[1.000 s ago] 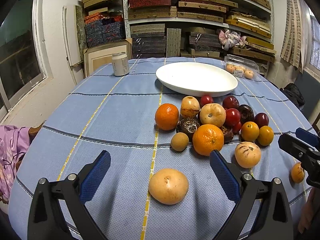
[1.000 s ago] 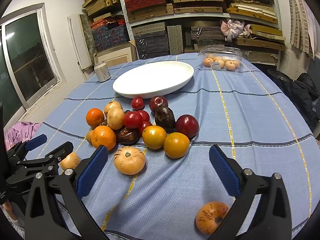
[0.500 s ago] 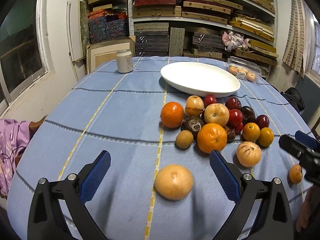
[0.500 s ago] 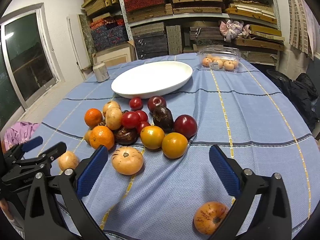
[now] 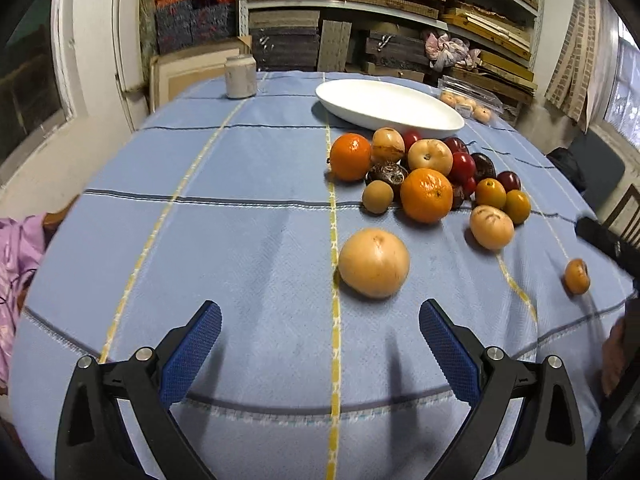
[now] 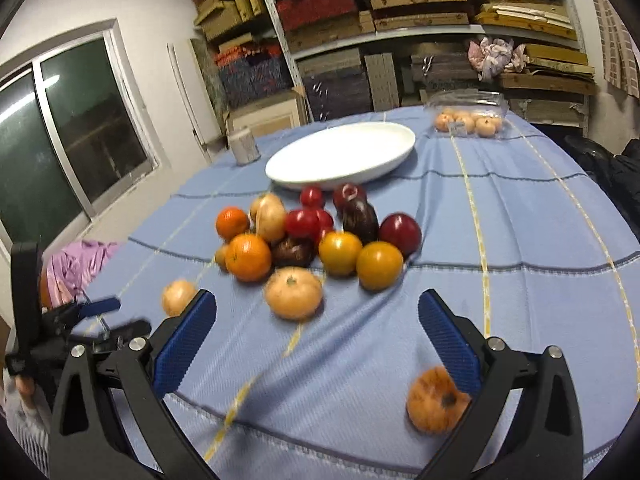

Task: Organize fruits
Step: 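Move right tool to the cream striped squash while left tool approaches the beige pear, then close right tool on the striped squash while left tool grasps the beige pear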

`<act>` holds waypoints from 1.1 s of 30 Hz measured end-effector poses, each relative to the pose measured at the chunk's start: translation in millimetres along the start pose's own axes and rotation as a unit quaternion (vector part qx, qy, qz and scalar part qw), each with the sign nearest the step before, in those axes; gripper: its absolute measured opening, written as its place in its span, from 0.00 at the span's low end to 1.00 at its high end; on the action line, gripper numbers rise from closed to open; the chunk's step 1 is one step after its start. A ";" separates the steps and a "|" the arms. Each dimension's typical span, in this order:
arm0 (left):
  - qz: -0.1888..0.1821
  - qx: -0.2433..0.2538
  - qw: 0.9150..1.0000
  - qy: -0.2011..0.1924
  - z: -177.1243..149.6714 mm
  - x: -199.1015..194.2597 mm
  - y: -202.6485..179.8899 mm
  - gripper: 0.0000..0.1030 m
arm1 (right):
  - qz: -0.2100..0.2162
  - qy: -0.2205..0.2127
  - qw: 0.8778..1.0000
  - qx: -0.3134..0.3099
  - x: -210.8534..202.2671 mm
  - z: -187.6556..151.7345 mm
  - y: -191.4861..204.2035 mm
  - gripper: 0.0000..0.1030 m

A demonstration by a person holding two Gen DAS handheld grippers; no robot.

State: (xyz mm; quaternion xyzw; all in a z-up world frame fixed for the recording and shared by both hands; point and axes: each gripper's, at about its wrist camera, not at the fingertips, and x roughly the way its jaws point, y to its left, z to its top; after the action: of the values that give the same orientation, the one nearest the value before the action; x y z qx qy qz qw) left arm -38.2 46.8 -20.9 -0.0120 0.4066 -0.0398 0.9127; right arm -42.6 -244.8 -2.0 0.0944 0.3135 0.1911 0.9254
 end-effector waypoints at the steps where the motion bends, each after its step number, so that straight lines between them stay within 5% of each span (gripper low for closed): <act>1: -0.006 -0.001 1.000 0.005 4.2 4.2 -0.7 0.97 | -0.001 0.004 1.000 -0.002 0.8 -1.9 2.3 0.96; 10: 0.007 0.088 0.996 0.025 19.9 36.8 -38.0 0.97 | -0.006 0.041 0.998 -0.041 17.1 -6.4 16.2 0.94; 14: -0.008 0.090 0.995 0.032 25.0 44.7 -41.2 0.89 | 0.007 0.072 0.996 -0.053 34.7 -0.8 21.9 0.70; 18: -0.026 0.079 0.995 0.064 27.4 59.6 -38.7 0.79 | 0.009 0.083 0.995 -0.057 50.1 6.8 23.3 0.70; 27: -0.024 0.086 0.994 0.062 26.9 60.8 -44.9 0.72 | -0.013 0.122 0.990 -0.073 89.9 14.0 31.2 0.69; 33: -0.019 0.088 0.994 0.055 26.6 56.9 -47.9 0.53 | -0.018 0.142 0.986 -0.088 108.4 11.3 35.8 0.45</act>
State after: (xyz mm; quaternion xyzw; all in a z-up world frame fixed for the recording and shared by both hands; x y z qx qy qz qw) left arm 16.5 -5.9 -42.7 0.0631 0.4504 -0.0938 0.8857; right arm 33.0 -168.2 -41.5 -0.0211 0.4248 0.2130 0.8796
